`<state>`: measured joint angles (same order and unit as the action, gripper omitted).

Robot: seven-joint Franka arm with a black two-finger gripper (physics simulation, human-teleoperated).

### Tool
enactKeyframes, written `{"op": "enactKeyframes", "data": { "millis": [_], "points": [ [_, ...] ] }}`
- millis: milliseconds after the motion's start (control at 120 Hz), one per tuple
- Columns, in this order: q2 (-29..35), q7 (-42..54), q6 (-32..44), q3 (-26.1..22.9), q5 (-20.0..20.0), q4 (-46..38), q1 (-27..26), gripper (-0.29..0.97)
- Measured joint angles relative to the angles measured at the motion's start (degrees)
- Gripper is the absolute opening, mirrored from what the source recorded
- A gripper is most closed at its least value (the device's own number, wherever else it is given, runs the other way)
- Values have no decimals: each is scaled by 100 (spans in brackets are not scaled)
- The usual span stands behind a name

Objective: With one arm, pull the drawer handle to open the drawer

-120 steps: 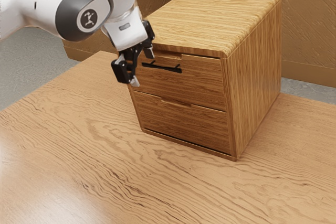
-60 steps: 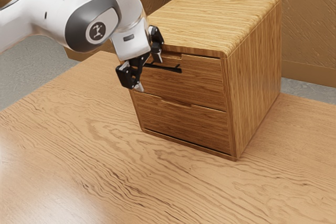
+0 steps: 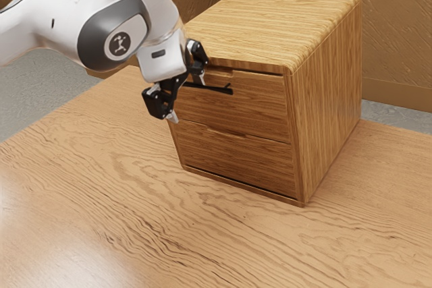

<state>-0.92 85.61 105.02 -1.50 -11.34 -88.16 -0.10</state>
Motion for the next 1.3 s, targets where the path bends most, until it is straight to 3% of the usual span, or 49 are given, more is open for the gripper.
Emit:
{"op": "enactKeyframes", "data": {
  "millis": [525, 733, 800, 892, 925, 1033, 1067, 1092, 1150, 1217, 1300],
  "points": [
    [810, 138, -42, -4, 0, -927, 7, 65],
    [1148, 138, -32, -14, 1, -1399, 25, 75],
    [1401, 138, -20, -19, -1, -1686, 27, 83],
    [1826, 135, -12, -31, -14, -2105, 27, 78],
    [2038, 135, -8, -39, -22, -2308, 31, 67],
    [2922, 139, 3, -61, -104, -3138, 62, 56],
    [3274, 143, -4, -96, -146, -3399, 79, 42],
    [3640, 140, -62, -228, -131, -3529, 415, 37],
    [4368, 114, -410, -575, -54, -3295, 1052, 46],
    [4701, -51, -996, -864, 58, -2600, 1276, 53],
    [4681, -725, -1636, -299, 503, -2159, 1170, 58]
  ]
}}
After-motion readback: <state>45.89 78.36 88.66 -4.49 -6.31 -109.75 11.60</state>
